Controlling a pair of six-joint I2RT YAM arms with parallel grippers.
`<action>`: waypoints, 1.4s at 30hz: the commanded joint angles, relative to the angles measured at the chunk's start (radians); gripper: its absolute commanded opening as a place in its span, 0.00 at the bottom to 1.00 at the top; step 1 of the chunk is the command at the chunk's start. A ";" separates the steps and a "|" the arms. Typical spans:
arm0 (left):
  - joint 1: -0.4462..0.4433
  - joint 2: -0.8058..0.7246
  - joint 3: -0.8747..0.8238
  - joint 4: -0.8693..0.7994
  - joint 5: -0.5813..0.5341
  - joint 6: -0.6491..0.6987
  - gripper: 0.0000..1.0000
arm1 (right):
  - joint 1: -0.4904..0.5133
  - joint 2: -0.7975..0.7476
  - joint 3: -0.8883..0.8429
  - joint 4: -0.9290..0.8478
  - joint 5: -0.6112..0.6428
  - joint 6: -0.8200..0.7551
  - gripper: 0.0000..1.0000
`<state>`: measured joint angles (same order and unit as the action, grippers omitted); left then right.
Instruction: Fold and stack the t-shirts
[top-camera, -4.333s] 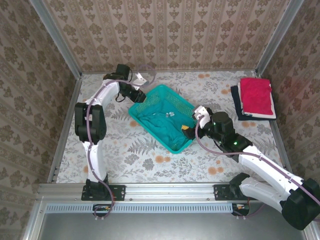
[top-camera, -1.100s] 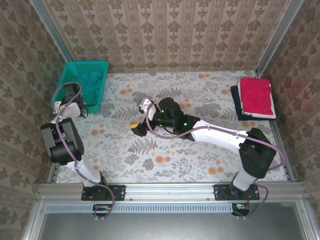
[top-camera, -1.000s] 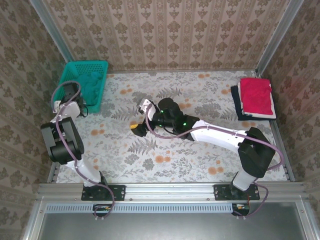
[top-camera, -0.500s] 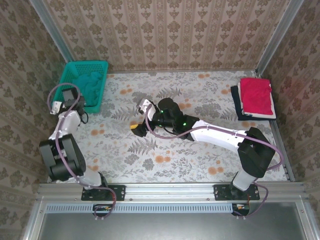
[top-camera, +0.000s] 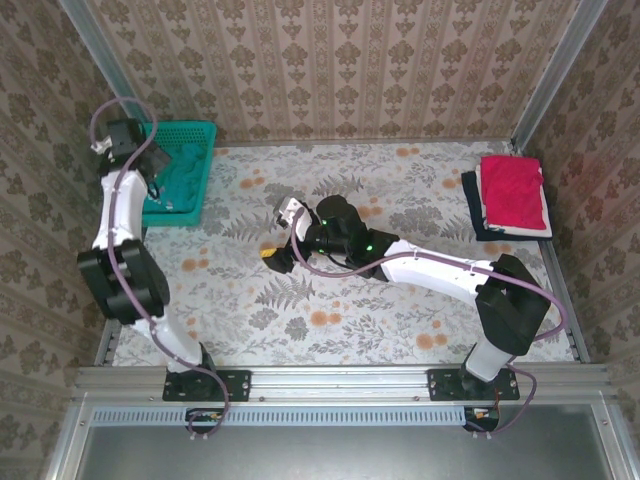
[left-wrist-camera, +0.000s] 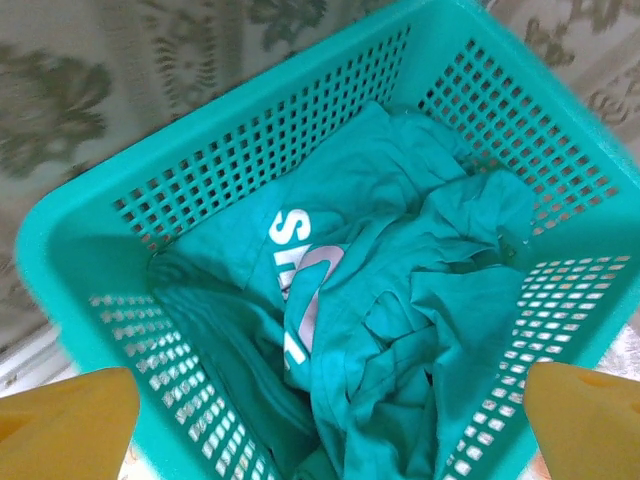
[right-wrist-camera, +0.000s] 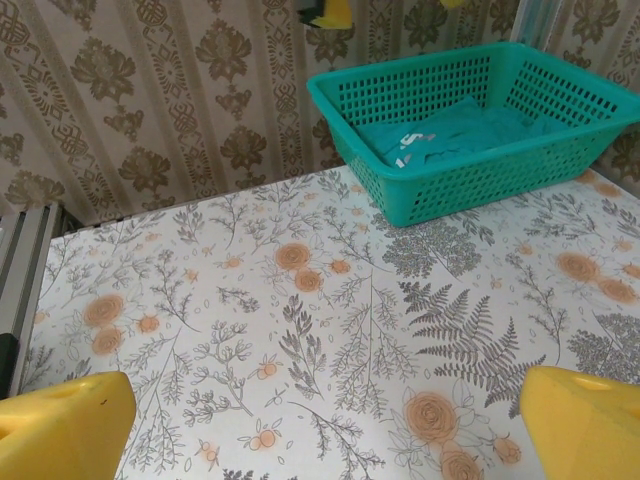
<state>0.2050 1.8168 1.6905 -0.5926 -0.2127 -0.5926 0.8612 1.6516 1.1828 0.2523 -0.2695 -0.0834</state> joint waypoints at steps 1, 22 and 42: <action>-0.005 0.172 0.173 -0.242 0.039 0.132 1.00 | -0.008 -0.022 -0.013 0.015 -0.009 -0.022 1.00; -0.021 0.772 0.848 -0.550 0.124 0.281 0.02 | -0.010 -0.092 -0.065 -0.056 0.041 -0.045 1.00; -0.138 0.168 0.845 -0.299 -0.009 0.414 0.00 | -0.011 -0.088 -0.061 -0.052 0.036 -0.022 1.00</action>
<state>0.0971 2.0506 2.5114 -0.9432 -0.1894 -0.2394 0.8555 1.5852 1.1152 0.1989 -0.2390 -0.1085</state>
